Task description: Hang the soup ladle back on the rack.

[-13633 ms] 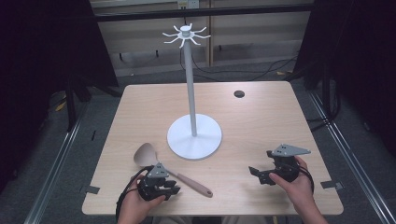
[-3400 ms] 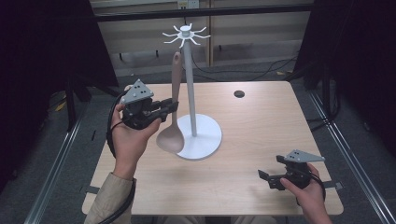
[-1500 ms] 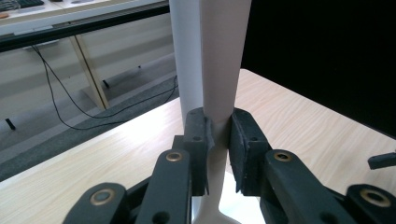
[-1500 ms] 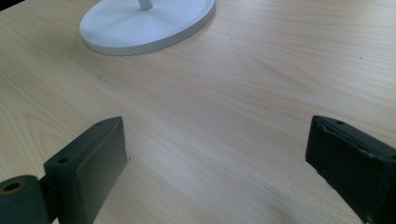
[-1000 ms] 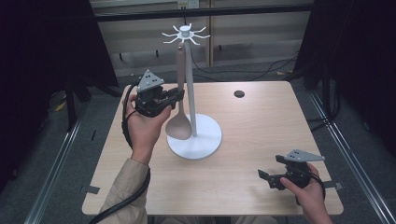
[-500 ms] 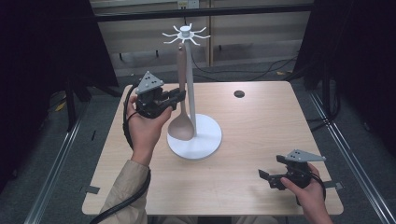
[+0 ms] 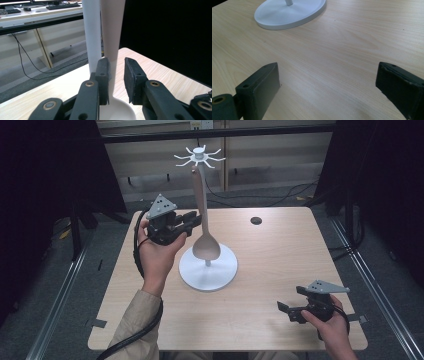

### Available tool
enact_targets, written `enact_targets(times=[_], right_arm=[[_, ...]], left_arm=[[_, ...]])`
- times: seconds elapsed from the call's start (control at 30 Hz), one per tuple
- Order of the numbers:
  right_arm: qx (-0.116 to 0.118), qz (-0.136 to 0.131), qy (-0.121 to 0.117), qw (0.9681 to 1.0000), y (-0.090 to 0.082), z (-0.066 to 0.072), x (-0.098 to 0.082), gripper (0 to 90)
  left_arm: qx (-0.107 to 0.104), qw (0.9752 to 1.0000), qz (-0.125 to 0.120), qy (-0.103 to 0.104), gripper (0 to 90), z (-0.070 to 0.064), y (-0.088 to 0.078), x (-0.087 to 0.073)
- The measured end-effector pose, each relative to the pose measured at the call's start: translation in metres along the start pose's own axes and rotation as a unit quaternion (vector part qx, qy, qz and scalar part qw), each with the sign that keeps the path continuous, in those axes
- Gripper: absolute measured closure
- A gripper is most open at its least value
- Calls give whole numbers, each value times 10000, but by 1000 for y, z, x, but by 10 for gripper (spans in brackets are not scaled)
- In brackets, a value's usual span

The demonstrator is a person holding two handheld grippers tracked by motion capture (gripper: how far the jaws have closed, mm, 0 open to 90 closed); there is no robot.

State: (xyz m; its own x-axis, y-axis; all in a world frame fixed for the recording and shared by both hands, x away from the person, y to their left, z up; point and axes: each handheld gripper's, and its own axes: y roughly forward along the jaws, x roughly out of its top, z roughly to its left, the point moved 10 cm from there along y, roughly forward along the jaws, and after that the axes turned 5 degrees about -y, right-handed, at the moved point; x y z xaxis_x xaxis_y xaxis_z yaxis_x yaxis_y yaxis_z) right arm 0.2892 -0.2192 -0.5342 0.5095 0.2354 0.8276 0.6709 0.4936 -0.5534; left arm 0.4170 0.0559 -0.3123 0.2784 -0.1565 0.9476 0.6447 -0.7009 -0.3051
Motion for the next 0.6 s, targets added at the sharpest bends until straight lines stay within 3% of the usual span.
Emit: enact_targets(times=[0.33,0.37,0.47,0.5,0.6], right_arm=[[2,23,-5,10000,-1,1,-1,47],[-3,10,-20,10000,-2,0,-1,48],[-11,12,-7,10000,-2,0,-2,48],[-20,17,-5,10000,-3,0,-2,48],[-39,-6,-15,10000,-4,0,-1,48]], left_arm=[[50,10000,26,8,677,2,-5,-3],[96,9999,37,-7,615,4,-7,-5],[129,9999,105,21,567,6,-8,-10],[211,9996,152,52,494,8,-9,-13],[229,9995,223,21,387,9,-9,-19]])
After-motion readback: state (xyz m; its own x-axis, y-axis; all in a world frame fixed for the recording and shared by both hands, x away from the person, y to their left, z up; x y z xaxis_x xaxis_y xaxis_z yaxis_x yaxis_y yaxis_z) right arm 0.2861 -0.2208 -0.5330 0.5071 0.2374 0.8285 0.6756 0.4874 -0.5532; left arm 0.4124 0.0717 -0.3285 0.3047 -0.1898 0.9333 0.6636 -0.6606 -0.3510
